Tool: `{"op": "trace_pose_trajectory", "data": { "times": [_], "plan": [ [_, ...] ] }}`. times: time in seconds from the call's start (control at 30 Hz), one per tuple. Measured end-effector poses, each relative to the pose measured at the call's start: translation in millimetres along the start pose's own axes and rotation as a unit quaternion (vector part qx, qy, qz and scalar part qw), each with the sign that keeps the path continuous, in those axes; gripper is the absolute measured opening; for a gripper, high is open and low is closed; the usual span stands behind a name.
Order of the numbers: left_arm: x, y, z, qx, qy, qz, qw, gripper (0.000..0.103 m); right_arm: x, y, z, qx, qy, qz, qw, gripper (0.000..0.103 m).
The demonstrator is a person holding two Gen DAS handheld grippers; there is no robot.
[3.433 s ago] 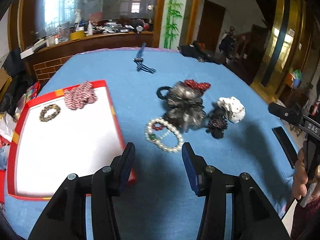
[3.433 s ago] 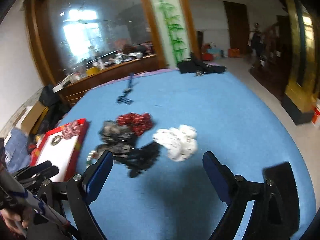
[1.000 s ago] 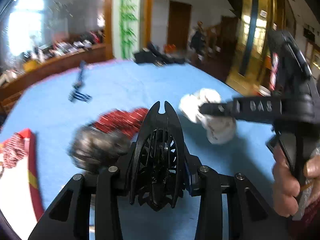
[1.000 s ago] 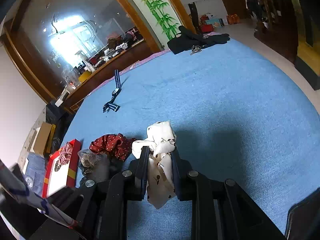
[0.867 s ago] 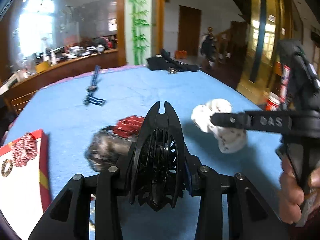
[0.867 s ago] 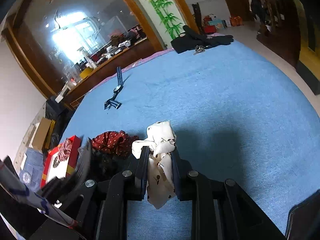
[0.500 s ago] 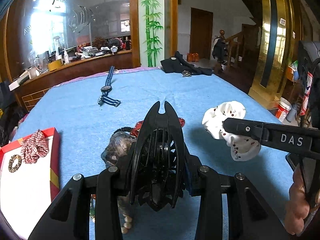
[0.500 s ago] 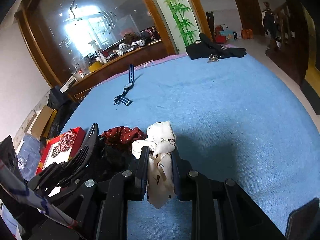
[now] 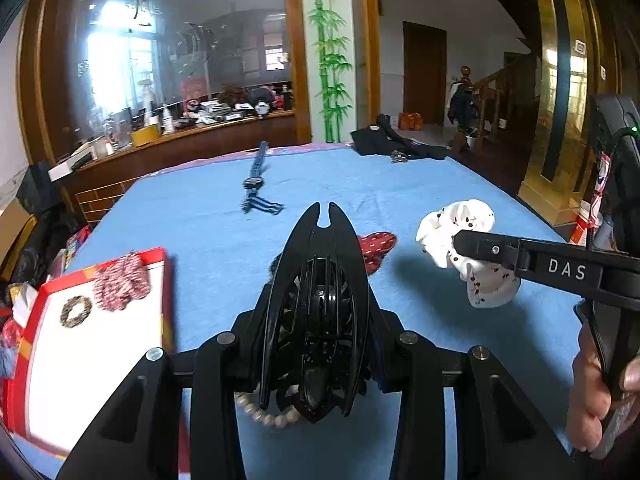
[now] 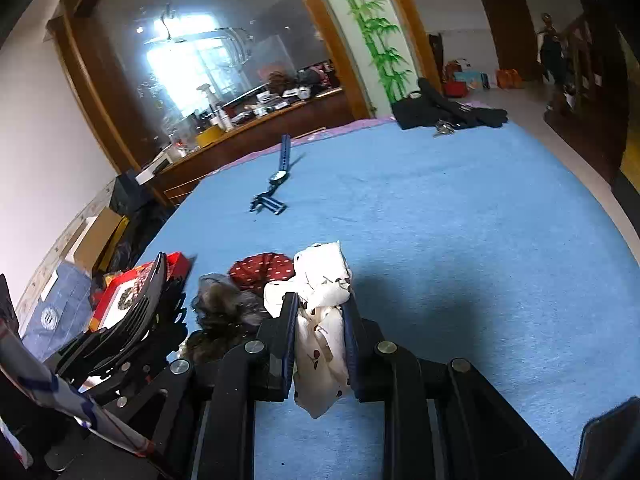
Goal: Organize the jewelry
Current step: 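Carry the white scrunchie and black claw clip with both grippers to the red box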
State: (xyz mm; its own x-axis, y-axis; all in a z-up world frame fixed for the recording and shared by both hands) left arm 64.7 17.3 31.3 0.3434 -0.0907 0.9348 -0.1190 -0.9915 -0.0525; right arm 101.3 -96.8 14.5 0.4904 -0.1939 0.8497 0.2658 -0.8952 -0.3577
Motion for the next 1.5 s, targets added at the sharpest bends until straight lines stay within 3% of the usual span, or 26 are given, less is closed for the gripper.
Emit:
{"op": "trace_pose_trajectory", "data": {
  "times": [0.3, 0.6, 0.77, 1.13, 1.5],
  "plan": [
    [-6, -49, -36, 0.041, 0.010, -0.007, 0.9991, 0.038, -9, -27, -9, 0.013, -0.009, 0.012, 1.000, 0.024],
    [-16, -110, -63, 0.090, 0.018, -0.029, 0.9953, 0.038, -29, -120, -19, 0.066, -0.025, -0.038, 0.997, 0.024],
    [-25, -142, -75, 0.111, 0.016, -0.045, 0.9927, 0.038, -39, -159, -10, 0.087, -0.043, -0.060, 0.993, 0.024],
    [-40, -206, -91, 0.143, 0.009, -0.073, 0.9869, 0.038, -56, -205, 8, 0.113, -0.076, -0.081, 0.987, 0.024],
    [-65, -282, -95, 0.188, -0.024, -0.099, 0.9770, 0.038, -75, -257, 40, 0.142, -0.116, -0.105, 0.977, 0.025]
  ]
}}
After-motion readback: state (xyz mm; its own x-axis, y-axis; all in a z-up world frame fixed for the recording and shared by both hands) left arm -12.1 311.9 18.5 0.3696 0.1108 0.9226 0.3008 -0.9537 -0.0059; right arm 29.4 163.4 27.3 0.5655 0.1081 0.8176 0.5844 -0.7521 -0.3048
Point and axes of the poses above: each gripper's, at about its wrist camera, not at the fingertips, and z roughly the way its jaws point, y to its right, x to its top, the point moved 10 cm from there along z, roughly the way its jaws point, and after that the axes turned 15 degrees about y, right-handed, at the moved point
